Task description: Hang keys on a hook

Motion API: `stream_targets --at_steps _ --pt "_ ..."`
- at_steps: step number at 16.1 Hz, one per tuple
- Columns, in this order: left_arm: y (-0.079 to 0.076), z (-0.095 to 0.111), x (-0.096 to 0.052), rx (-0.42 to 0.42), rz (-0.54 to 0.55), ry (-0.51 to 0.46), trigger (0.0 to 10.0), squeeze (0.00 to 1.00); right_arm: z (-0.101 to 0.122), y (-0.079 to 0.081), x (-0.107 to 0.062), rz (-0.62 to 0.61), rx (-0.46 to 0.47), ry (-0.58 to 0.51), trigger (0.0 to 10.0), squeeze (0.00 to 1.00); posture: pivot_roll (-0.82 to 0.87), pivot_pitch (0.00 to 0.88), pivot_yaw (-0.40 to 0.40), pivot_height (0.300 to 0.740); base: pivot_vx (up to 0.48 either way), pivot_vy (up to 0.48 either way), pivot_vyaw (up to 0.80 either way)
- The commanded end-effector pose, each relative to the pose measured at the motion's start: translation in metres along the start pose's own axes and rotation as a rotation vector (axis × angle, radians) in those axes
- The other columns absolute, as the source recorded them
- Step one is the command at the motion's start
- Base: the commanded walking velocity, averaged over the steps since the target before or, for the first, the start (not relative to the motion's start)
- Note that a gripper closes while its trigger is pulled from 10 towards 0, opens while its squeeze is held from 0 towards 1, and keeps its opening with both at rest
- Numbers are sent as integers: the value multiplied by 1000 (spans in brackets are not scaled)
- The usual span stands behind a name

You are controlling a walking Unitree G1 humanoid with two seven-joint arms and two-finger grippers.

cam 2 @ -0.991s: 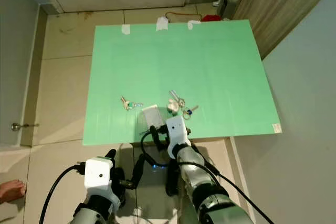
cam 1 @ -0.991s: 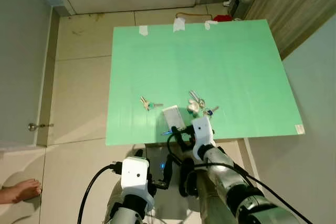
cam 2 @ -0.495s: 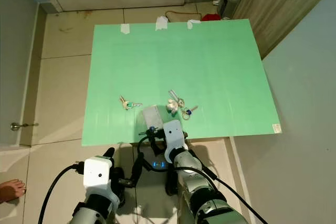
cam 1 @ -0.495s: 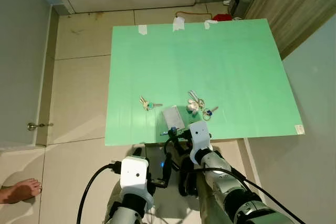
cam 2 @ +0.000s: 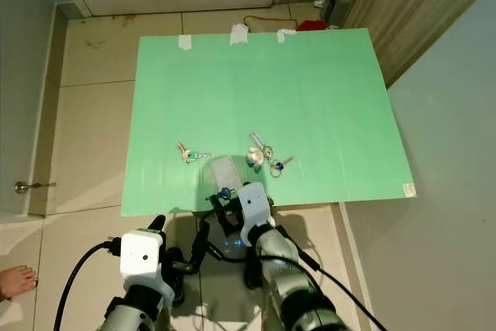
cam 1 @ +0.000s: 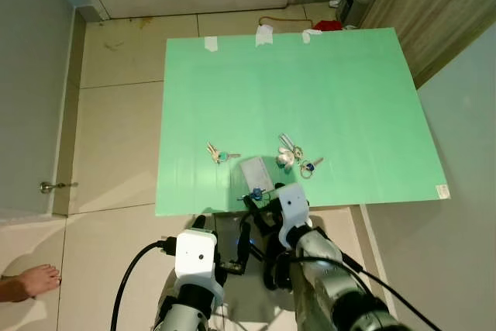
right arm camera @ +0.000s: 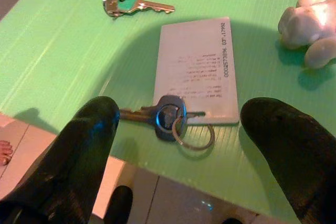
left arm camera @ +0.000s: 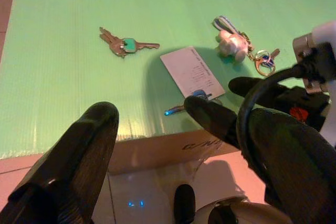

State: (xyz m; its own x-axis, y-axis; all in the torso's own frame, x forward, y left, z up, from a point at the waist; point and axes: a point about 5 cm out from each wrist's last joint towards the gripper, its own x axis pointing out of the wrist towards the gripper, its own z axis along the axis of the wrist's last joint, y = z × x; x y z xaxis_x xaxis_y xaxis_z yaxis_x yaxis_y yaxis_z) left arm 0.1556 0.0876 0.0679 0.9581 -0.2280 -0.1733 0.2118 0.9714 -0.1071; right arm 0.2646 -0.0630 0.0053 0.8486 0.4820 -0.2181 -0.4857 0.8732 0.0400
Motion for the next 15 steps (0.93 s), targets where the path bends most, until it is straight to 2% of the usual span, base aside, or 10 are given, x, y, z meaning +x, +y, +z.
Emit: stream_targets --at_steps 1,5,14,15 --pt "0 -8 -4 7 5 36 10000 0 -9 3 -8 14 8 12 10000 0 151 397 -35 740 0 0 0" --pt "0 -9 -3 7 7 37 10000 0 -20 1 -21 15 -4 37 10000 0 136 392 -27 740 0 0 0" --pt "2 -9 -4 17 11 32 10000 0 -17 14 -12 30 -9 47 10000 0 165 379 -20 740 0 0 0" --pt "2 -8 -4 19 16 29 10000 0 -17 16 -10 14 -40 52 10000 0 169 385 -20 740 0 0 0"
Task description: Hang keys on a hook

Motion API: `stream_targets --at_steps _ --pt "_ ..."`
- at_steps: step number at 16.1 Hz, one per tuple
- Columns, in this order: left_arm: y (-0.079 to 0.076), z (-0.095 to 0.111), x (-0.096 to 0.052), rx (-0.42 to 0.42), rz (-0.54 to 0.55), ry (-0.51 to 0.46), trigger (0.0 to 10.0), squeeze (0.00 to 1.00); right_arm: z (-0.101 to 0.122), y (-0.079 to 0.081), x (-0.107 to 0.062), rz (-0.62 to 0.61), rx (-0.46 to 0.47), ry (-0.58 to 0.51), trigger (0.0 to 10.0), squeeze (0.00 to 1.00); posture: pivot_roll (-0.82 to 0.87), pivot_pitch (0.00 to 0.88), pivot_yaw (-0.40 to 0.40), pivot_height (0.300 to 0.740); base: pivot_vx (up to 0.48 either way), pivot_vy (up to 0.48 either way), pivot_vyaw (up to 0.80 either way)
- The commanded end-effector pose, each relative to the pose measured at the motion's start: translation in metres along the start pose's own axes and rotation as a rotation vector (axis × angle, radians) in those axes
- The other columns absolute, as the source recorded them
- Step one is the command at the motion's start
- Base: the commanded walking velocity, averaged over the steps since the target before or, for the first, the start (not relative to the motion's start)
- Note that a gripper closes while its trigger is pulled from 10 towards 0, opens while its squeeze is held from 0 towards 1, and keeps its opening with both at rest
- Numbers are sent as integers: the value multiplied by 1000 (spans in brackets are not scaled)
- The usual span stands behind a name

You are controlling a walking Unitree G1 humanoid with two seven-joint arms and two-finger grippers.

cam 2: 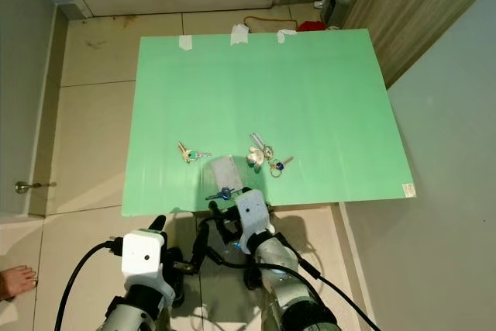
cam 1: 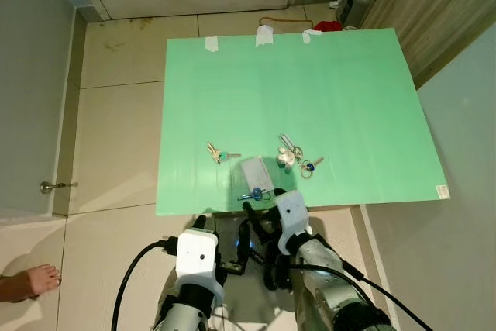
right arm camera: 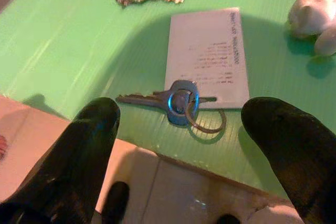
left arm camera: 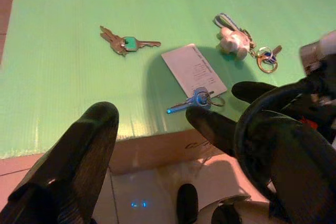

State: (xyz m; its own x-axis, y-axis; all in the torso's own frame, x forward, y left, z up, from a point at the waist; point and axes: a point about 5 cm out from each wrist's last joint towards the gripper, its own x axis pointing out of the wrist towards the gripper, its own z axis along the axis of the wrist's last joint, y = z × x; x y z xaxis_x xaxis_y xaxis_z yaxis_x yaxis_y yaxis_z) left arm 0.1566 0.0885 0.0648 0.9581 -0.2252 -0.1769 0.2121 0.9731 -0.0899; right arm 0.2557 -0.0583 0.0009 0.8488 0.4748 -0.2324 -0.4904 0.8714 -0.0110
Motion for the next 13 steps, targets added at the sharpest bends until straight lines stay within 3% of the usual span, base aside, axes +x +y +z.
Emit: stream_targets --at_steps 1,9,13 --pt "1 -5 -6 3 14 25 10000 0 -11 9 -5 12 -8 42 10000 0 169 385 -20 740 0 0 0" --pt "1 -3 -10 19 16 22 10000 0 -6 0 4 -61 -187 55 10000 0 194 428 -7 740 0 0 0" --pt "2 -2 -10 23 21 19 10000 0 0 -2 9 -72 -226 43 10000 0 195 432 -3 740 0 0 0"
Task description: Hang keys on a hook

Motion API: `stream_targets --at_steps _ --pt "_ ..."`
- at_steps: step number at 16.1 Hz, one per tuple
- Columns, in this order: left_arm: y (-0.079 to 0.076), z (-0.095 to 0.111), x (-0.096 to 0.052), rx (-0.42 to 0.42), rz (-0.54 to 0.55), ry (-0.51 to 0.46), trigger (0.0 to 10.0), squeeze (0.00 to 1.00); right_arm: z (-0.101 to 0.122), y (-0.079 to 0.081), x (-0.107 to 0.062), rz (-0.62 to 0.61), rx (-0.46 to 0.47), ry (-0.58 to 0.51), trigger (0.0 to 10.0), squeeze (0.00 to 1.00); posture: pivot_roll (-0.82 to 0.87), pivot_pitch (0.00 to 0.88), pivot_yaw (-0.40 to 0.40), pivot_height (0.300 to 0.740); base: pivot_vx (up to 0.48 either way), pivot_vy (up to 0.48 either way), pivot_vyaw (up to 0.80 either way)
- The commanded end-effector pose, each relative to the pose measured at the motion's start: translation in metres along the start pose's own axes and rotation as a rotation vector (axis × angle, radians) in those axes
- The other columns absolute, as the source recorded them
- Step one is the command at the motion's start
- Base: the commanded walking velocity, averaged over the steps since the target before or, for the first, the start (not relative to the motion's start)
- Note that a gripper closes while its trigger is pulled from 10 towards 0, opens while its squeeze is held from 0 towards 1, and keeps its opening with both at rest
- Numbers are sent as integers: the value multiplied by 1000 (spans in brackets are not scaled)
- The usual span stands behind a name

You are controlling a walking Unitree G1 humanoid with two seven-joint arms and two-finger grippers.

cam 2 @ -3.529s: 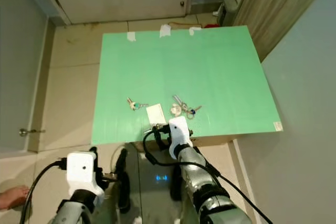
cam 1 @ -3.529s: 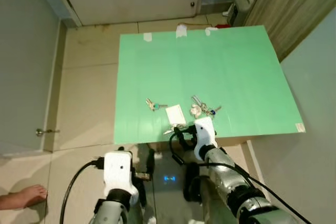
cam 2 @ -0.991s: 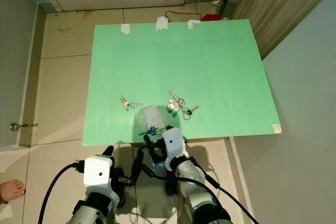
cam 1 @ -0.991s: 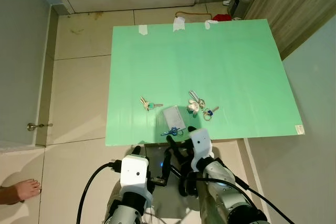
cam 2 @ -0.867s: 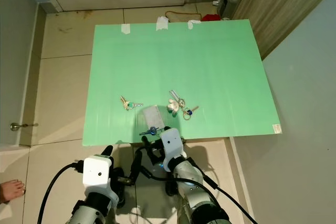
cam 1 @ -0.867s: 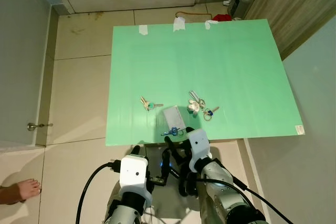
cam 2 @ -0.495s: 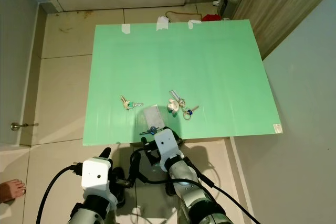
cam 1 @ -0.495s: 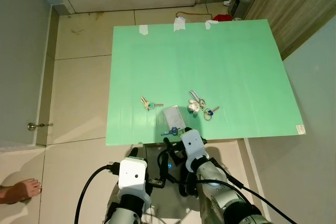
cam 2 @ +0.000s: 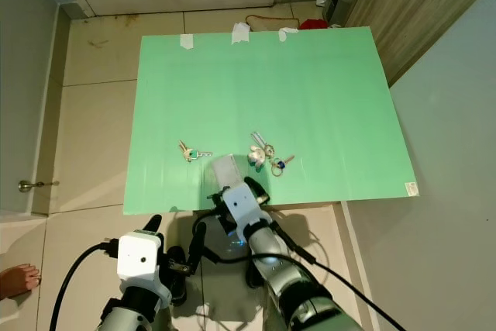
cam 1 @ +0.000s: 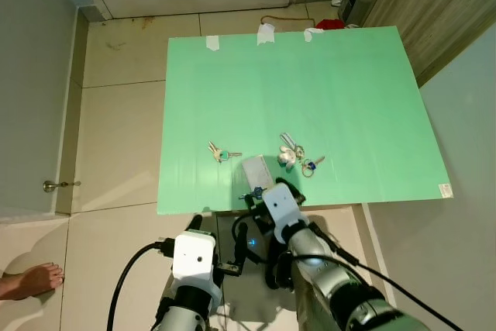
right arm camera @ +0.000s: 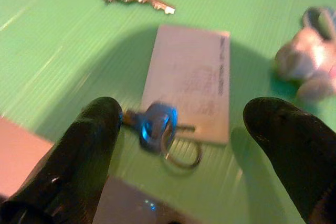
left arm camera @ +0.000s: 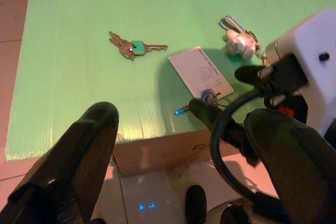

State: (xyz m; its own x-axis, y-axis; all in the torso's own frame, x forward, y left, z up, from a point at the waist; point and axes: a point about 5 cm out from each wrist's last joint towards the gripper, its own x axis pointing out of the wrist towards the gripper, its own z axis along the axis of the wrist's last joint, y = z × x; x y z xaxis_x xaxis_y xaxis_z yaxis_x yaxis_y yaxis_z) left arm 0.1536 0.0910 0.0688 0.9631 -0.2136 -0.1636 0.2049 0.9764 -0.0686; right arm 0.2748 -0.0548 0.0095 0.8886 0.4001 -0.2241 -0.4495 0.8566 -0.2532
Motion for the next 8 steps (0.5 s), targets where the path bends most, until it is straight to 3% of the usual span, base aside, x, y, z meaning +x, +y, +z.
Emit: stream_targets --at_steps 1,2,3,4,7,8 --pt "0 -5 -6 4 11 34 10000 0 -11 6 -7 15 -3 39 8588 0 196 432 -5 740 0 0 0" --pt "0 -5 -6 4 13 33 10000 0 -12 6 -7 13 -8 43 2784 0 194 433 -5 740 0 0 0" --pt "1 -5 -6 4 15 33 10000 0 -14 5 -9 15 -15 49 980 0 192 433 -7 740 0 0 0" --pt "1 -5 -5 4 17 33 10000 0 -16 5 -10 16 -20 55 0 0 192 433 -7 740 0 0 0" --pt "1 -5 -5 3 19 32 10000 0 -20 3 -13 18 -28 61 0 0 183 438 -8 740 0 0 0" --pt "1 -4 -5 2 19 32 10000 0 -20 3 -13 18 -28 62 3373 0 181 438 -9 740 0 0 0"
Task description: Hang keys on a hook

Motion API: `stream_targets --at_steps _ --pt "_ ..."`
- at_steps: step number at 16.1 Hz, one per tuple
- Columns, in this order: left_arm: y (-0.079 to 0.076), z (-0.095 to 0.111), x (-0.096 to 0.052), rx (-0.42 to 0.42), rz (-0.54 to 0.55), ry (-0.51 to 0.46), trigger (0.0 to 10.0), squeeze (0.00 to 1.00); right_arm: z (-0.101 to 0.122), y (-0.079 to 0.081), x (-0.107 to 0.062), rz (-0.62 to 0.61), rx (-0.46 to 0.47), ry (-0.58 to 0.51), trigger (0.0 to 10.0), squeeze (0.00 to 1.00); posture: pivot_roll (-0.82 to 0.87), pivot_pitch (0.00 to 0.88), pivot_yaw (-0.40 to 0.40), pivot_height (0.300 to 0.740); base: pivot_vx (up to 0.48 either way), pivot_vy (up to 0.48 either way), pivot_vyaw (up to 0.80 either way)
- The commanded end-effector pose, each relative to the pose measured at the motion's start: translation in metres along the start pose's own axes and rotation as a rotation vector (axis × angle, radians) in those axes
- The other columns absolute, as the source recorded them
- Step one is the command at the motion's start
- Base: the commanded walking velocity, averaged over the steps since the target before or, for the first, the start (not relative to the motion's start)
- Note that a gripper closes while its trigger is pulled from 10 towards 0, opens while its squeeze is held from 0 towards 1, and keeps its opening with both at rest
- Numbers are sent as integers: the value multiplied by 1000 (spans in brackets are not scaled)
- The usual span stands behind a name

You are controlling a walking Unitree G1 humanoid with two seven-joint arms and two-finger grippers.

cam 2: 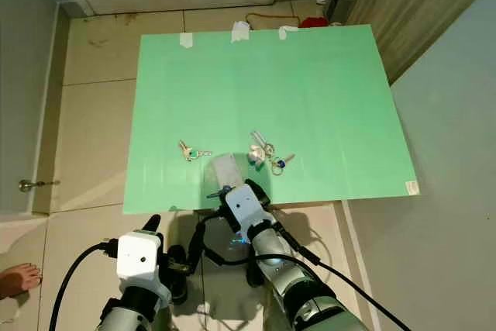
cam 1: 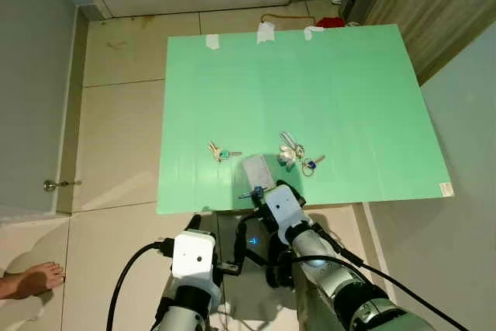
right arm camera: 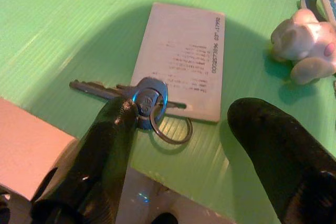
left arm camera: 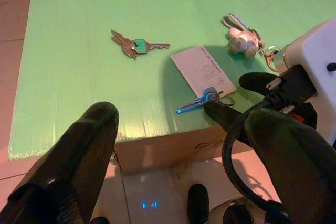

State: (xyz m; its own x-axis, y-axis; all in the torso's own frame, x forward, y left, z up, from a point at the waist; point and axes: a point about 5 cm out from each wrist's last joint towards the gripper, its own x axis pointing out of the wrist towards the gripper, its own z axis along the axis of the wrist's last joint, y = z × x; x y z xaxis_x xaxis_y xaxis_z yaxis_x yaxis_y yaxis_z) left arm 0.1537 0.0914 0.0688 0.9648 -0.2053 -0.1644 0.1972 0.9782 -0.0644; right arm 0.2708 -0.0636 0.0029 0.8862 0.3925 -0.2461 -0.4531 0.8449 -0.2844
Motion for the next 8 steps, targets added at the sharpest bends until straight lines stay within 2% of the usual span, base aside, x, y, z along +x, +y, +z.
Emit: stream_targets --at_steps 1,8 --pt "0 -4 -5 -1 10 31 10000 0 -12 8 -8 25 8 43 0 0 180 439 -7 740 0 0 0" --pt "2 -4 -6 3 14 31 10000 0 -16 11 -11 43 16 51 0 0 179 445 -3 740 0 0 0"
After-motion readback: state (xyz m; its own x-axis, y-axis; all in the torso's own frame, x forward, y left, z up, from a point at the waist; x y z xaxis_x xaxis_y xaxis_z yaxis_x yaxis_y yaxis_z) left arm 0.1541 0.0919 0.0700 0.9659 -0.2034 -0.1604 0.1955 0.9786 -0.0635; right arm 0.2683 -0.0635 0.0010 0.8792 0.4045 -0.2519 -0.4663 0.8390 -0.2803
